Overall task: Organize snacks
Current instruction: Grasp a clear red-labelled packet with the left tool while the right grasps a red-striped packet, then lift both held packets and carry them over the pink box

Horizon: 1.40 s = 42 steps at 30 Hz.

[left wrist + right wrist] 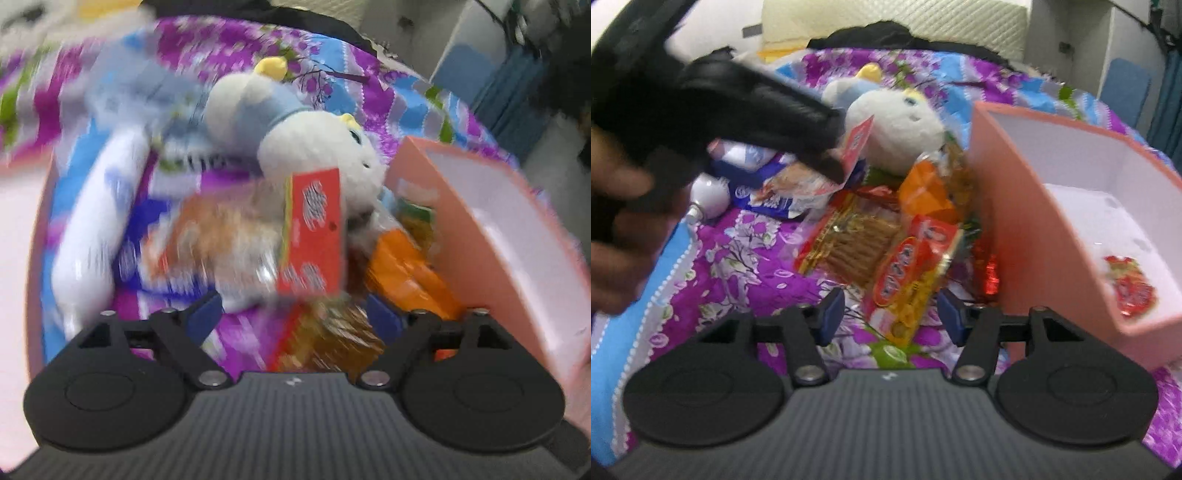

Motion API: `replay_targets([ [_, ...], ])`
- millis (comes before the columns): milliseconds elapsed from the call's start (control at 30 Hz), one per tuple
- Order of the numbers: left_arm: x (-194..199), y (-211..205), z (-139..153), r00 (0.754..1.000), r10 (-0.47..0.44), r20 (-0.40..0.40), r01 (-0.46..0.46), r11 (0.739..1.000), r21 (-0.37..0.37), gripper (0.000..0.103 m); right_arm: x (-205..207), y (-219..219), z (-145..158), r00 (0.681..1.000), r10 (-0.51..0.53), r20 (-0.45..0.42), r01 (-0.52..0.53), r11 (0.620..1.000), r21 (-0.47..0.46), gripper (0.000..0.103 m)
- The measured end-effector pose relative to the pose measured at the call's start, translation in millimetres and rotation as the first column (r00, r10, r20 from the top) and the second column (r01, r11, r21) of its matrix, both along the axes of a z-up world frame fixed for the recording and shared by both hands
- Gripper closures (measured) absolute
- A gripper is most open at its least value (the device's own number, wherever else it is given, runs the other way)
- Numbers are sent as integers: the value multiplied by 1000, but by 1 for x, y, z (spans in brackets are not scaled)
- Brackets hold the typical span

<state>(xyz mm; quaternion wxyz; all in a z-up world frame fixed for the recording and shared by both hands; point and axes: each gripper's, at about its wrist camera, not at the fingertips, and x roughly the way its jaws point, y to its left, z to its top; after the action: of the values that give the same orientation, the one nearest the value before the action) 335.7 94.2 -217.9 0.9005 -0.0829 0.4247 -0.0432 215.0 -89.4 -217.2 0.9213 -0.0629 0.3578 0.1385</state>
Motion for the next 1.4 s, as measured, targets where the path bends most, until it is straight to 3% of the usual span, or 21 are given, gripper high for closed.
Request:
replay_targets([
  [100, 26, -10, -12, 999, -43, -6, 44, 992, 117, 13, 16, 6, -9, 999, 16, -51, -17, 1000, -19, 38],
  [167, 37, -12, -19, 999, -51, -12, 52, 981, 189, 13, 26, 6, -14, 996, -7, -87, 5, 1000, -17, 26],
  [367, 55, -21, -39, 987, -130, -90, 151, 944, 293, 11, 53, 3, -27, 983, -47, -177, 53, 998, 34, 26],
  [600, 68, -21, -55, 992, -68, -103, 94, 959, 267, 11, 73, 4, -30, 979, -33, -199, 54, 993, 103, 26],
  [733, 77, -16, -60, 993, -13, -119, 41, 970, 239, 16, 82, 9, -36, 977, -8, -214, 33, 993, 115, 28],
  [800, 79, -15, -61, 992, 4, -123, 27, 969, 246, 19, 84, 10, -37, 977, 14, -211, 12, 992, 122, 32],
  [900, 78, -15, -61, 993, 4, -120, 27, 966, 256, 26, 84, 11, -35, 977, 56, -205, -28, 990, 139, 46],
  [967, 75, -13, -59, 994, 10, -113, 18, 970, 243, 37, 80, 10, -34, 976, 86, -201, -55, 986, 155, 66],
  [1200, 57, -9, -47, 997, 22, -67, -8, 980, 198, 63, 72, 3, -28, 978, 127, -163, -99, 981, 168, 86],
  [1267, 50, -11, -37, 998, 28, -52, -18, 982, 190, 78, 70, -1, -24, 979, 132, -157, -103, 978, 179, 92],
  [1333, 43, -7, -29, 997, 60, -38, -55, 990, 133, 88, 68, -2, -21, 980, 135, -146, -108, 978, 180, 93],
  [1400, 35, -3, -27, 996, 91, -13, -90, 992, 89, 91, 64, -5, -22, 981, 141, -133, -116, 977, 181, 94],
])
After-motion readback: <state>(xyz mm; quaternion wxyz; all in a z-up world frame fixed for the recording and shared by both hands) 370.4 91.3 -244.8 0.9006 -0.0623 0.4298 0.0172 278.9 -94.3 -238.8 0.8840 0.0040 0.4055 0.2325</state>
